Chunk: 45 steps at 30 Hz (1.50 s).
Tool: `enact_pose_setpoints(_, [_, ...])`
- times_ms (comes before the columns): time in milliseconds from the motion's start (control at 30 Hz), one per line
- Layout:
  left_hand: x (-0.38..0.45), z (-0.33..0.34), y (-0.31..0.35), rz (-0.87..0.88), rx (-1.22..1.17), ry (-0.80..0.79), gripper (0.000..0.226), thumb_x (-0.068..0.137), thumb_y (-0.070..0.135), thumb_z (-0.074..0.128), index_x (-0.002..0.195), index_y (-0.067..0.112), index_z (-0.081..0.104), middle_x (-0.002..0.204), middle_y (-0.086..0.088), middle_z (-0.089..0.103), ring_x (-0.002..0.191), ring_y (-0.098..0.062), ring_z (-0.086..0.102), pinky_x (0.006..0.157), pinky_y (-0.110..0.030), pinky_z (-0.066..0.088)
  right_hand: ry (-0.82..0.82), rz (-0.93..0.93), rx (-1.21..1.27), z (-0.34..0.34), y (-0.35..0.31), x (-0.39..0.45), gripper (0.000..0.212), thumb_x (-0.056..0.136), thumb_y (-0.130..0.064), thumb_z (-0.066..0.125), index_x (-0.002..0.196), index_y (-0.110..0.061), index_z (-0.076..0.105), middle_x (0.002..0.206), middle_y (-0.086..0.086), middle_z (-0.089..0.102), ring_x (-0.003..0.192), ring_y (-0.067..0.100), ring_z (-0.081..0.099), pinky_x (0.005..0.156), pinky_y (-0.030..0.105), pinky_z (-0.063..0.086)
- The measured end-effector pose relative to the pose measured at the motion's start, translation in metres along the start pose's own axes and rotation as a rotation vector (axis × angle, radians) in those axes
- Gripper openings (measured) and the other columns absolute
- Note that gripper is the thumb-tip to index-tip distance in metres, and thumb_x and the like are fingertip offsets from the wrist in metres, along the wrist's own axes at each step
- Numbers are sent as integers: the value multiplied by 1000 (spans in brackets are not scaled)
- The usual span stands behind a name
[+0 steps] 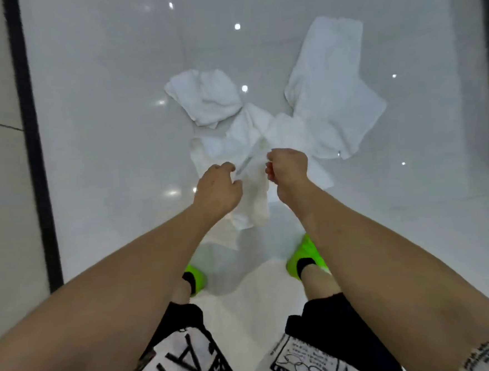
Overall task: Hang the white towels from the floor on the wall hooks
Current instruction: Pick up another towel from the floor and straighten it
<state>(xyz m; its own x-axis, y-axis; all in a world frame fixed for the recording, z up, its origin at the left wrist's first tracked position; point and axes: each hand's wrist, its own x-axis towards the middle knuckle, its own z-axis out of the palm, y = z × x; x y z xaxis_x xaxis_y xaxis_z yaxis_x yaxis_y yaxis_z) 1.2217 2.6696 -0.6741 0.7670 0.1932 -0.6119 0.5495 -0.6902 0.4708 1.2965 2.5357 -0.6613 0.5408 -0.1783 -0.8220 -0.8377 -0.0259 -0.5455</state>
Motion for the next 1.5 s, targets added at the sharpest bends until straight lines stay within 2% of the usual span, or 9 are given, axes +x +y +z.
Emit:
enact_pose_setpoints(400, [-111, -128, 454, 572, 113, 322, 44, 86, 19, 60, 128, 19, 52, 124, -5, 57, 111, -26, 55, 79, -27, 35, -83, -603, 116, -289, -339, -196, 9, 82, -3, 61, 76, -9, 65, 54, 1, 55, 42, 13, 47, 49, 25, 43])
enact_pose_setpoints(533, [-166, -126, 603, 764, -10, 457, 64, 86, 13, 58, 144, 29, 35, 145, 0, 42, 129, -21, 44, 92, -26, 35, -28, -826, 81, -417, -391, -244, 13, 85, -9, 62, 78, -20, 66, 74, -2, 65, 64, 14, 58, 59, 26, 45])
enact_pose_setpoints(600, [-190, -117, 667, 881, -30, 409, 56, 86, 19, 60, 137, 33, 44, 139, 3, 50, 125, -19, 48, 94, -26, 38, 35, -885, 76, -473, -403, -262, 11, 85, -11, 64, 78, -19, 65, 80, 1, 65, 73, 16, 59, 66, 28, 47])
enact_pose_setpoints(700, [-224, -89, 753, 1021, 3, 290, 4, 84, 31, 62, 86, 33, 59, 88, 5, 64, 83, -15, 60, 64, -26, 43, 189, -925, 121, -553, -410, -280, 6, 87, -13, 63, 81, -15, 64, 75, 4, 62, 59, 12, 52, 53, 25, 42])
enact_pose_setpoints(767, [-239, -63, 798, 1100, 16, 244, 19, 84, 33, 65, 71, 31, 51, 74, 8, 58, 70, -10, 55, 54, -25, 34, 309, -965, 183, -604, -413, -286, 5, 91, -14, 63, 88, -10, 65, 79, 3, 64, 65, 10, 56, 56, 22, 45])
enact_pose_setpoints(1067, [-269, 58, 1000, 1300, -104, 82, 19, 87, 20, 59, 74, 24, 46, 81, 0, 55, 73, -13, 51, 56, -28, 37, 480, -896, 104, -828, -419, -246, 20, 86, -23, 70, 104, -13, 70, 102, 10, 72, 95, 25, 69, 84, 43, 57])
enact_pose_setpoints(1233, [-256, 115, 1129, 1329, -221, 44, 12, 91, 26, 58, 81, 21, 53, 84, -1, 56, 75, -13, 53, 56, -28, 44, 674, -840, 99, -956, -451, -204, 24, 93, -29, 63, 97, -7, 71, 98, 11, 72, 90, 25, 68, 84, 44, 56])
enact_pose_setpoints(1333, [-248, 148, 1200, 1336, -207, 5, 13, 89, 28, 59, 83, 18, 55, 82, -2, 56, 75, -16, 52, 54, -27, 39, 758, -861, 98, -1023, -477, -196, 27, 96, -30, 58, 82, -8, 68, 77, 7, 61, 69, 19, 55, 65, 33, 47])
enact_pose_setpoints(1500, [-249, 200, 1291, 1411, -216, -293, 11, 84, 30, 68, 78, 23, 62, 78, 1, 63, 76, -14, 62, 61, -26, 46, 797, -890, 53, -1126, -509, -185, 38, 90, -45, 60, 73, -11, 65, 65, -1, 56, 59, 13, 51, 57, 27, 42])
